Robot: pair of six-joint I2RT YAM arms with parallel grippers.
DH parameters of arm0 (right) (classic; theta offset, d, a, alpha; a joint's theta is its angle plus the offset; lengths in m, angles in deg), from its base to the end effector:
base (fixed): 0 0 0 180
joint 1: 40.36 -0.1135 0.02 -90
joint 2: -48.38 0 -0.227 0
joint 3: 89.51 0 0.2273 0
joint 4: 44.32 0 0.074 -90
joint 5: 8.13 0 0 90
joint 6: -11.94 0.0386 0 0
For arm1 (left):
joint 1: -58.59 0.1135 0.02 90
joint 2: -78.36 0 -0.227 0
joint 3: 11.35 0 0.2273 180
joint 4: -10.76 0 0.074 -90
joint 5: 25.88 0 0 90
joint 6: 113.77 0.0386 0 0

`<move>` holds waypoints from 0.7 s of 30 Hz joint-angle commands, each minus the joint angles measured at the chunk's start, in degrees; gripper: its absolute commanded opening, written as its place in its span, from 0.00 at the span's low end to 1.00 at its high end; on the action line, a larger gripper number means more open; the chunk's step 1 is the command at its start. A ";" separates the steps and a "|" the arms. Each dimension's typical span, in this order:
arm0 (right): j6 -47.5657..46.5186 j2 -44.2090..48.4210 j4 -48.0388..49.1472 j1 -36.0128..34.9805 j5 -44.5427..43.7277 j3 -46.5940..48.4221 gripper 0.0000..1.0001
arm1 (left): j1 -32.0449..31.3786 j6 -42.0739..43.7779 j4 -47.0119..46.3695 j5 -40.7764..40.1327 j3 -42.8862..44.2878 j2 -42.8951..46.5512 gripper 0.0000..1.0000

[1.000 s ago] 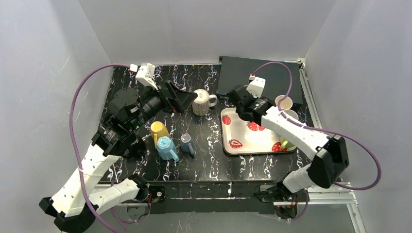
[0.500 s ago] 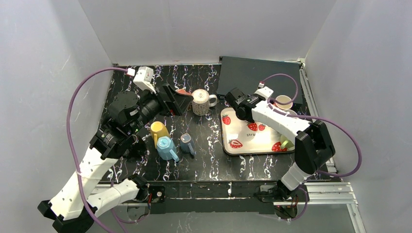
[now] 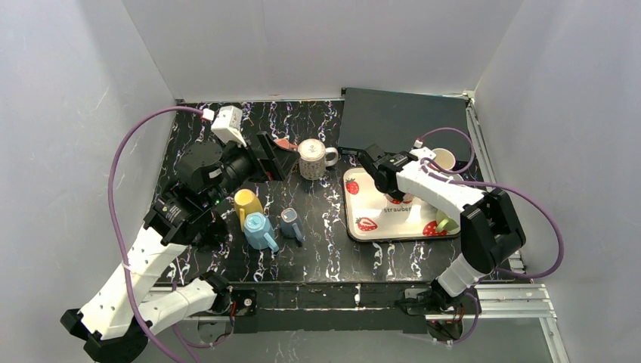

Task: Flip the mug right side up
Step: Place the cup on the tray.

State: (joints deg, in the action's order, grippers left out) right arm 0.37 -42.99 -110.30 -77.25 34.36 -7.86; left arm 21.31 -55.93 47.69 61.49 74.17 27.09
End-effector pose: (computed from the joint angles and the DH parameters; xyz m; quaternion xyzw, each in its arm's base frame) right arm 0.2364 0.1418 0.2051 0.3689 0.8314 -0.1176 0.3986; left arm 0.1429 -0.1066 0.4132 0.0165 0.7232 -0.3795 0.5768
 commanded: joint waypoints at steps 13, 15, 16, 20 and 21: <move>-2.99 0.68 8.10 5.97 0.45 -0.57 0.01 | -0.08 -0.36 1.84 -2.09 0.42 -0.23 0.97; -3.29 0.15 9.09 6.29 0.52 -0.52 0.15 | -0.08 -0.44 2.02 -2.07 0.58 -0.32 0.97; -3.43 -0.12 9.44 6.41 0.51 -0.40 0.20 | -0.05 -0.46 2.14 -2.11 0.55 -0.33 0.97; -3.53 -1.97 10.25 6.56 0.40 0.90 0.29 | -0.08 -0.44 2.40 -2.20 0.71 -0.36 0.97; -3.75 -2.49 10.47 6.60 0.51 1.42 0.32 | -0.14 -0.40 2.46 -2.13 0.79 -0.41 0.97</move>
State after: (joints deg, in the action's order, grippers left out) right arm -3.37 -43.96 -103.35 -71.08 37.14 -10.03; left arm 21.31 -56.39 49.57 60.27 74.15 26.48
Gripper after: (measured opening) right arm 0.315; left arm 0.973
